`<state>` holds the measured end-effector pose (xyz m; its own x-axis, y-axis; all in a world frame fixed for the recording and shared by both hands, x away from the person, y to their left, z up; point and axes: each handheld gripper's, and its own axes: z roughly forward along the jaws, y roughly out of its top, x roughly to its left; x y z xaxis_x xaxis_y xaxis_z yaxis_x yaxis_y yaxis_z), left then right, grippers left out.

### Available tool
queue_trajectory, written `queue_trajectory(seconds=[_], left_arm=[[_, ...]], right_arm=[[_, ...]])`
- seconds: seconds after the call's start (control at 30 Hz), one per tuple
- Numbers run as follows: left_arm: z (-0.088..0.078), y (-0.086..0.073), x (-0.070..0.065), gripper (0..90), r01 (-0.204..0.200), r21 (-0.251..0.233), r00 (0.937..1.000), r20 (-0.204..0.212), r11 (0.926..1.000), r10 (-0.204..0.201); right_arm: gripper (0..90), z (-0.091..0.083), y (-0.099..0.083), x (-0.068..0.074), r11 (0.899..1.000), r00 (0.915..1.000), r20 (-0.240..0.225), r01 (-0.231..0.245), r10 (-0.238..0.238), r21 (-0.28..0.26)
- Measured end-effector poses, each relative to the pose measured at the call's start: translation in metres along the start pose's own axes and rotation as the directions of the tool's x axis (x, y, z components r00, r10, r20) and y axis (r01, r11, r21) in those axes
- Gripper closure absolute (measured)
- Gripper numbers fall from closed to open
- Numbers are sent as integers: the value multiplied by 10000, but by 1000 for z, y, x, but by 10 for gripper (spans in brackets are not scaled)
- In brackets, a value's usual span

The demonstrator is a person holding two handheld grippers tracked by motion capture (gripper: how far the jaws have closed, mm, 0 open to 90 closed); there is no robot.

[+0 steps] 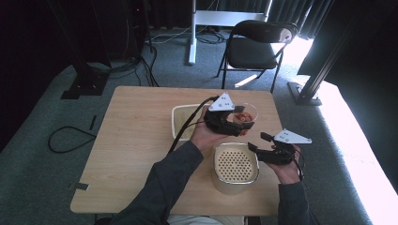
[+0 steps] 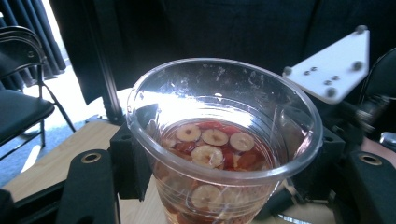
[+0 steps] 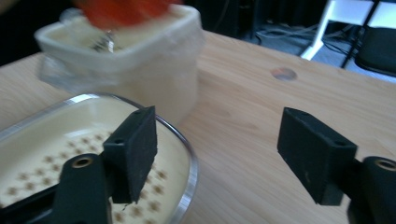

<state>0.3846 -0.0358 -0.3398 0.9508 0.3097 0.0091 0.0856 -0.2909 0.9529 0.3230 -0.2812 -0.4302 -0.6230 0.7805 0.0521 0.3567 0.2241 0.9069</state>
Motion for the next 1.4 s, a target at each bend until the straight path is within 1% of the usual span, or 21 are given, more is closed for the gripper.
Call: queue_trajectory(seconds=[0.07, 0.1, 0.2, 0.23, 0.3, 0.33, 0.37, 0.4, 0.43, 0.5, 0.53, 0.57, 0.7, 0.83, 1.0, 1.13, 1.17, 1.2, 1.37, 1.4], left_arm=[[7, 0, -1, 347, 82, 24, 9999, 73, 10000, -82], [10, -1, -2, 347, 99, 65, 9999, 87, 9999, -100], [19, -2, -3, 347, 168, 191, 9997, 162, 9997, -171], [21, -3, -4, 347, 195, 206, 9996, 202, 9996, -199], [21, -3, -4, 347, 195, 206, 9996, 202, 9996, -199], [28, -4, -6, 347, 313, 208, 9990, 313, 9993, -319], [30, -4, -7, 347, 344, 182, 9987, 361, 9992, -350], [31, -4, -8, 347, 352, 165, 9984, 427, 9992, -359], [32, -4, -8, 347, 340, 165, 9983, 460, 9993, -347], [32, -4, -8, 346, 340, 165, 9983, 460, 9993, -347], [34, -4, -10, 346, 329, 151, 9976, 599, 9993, -337], [34, -4, -10, 346, 299, 166, 9979, 567, 9994, -308], [35, -5, -9, 339, 370, 197, 9971, 653, 9991, -382], [36, -5, -9, 306, 408, 171, 9965, 721, 9990, -420], [37, -6, -10, 277, 344, 268, 9973, 638, 9990, -360], [37, -7, -9, 251, 429, 369, 9970, 627, 9984, -452], [37, -7, -9, 218, 445, 384, 9970, 611, 9983, -468], [35, -7, -10, 212, 442, 443, 9973, 575, 9980, -468], [30, -9, -11, 206, 418, 482, 9978, 503, 9980, -442], [25, -11, -10, 205, 546, 481, 9967, 579, 9974, -573]], right_arm=[[253, 0, 5, 6, 9998, 9999, -122, 98, -101, -171], [251, 0, 7, 8, 9998, 9998, -162, 112, -115, -172], [251, 3, 14, 13, 9988, 9994, -237, 252, -262, -429], [251, 4, 16, 14, 9985, 9992, -315, 239, -255, -492], [251, 6, 18, 14, 9981, 9991, -330, 263, -281, -554], [263, 11, 21, 15, 9977, 9991, -310, 283, -303, -623], [274, 14, 22, 15, 9976, 9990, -377, 227, -252, -654], [284, 16, 23, 14, 9976, 9989, -406, 209, -235, -653], [306, 19, 23, 14, 9979, 9992, -314, 242, -262, -609], [306, 20, 23, 14, 9978, 9994, -250, 244, -259, -609], [387, 22, 22, 12, 9976, 9992, -376, 123, -149, -678], [400, 22, 22, 12, 9976, 9992, -390, 103, -130, -692], [417, 22, 21, 11, 9975, 9994, -295, 165, -186, -685], [426, 20, 20, 12, 9971, 9994, -195, 259, -274, -717], [430, 20, 18, 11, 9972, 9996, -64, 277, -282, -696], [431, 21, 17, 10, 9976, 9998, -11, 204, -206, -666], [431, 20, 16, 8, 9976, 9999, 79, 139, -134, -673], [432, 19, 15, 7, 9975, 9998, 126, 137, -129, -694], [431, 12, 14, 2, 9973, 9990, 423, 166, -136, -712], [431, 11, 13, 1, 9972, 9987, 483, 189, -154, -728]])
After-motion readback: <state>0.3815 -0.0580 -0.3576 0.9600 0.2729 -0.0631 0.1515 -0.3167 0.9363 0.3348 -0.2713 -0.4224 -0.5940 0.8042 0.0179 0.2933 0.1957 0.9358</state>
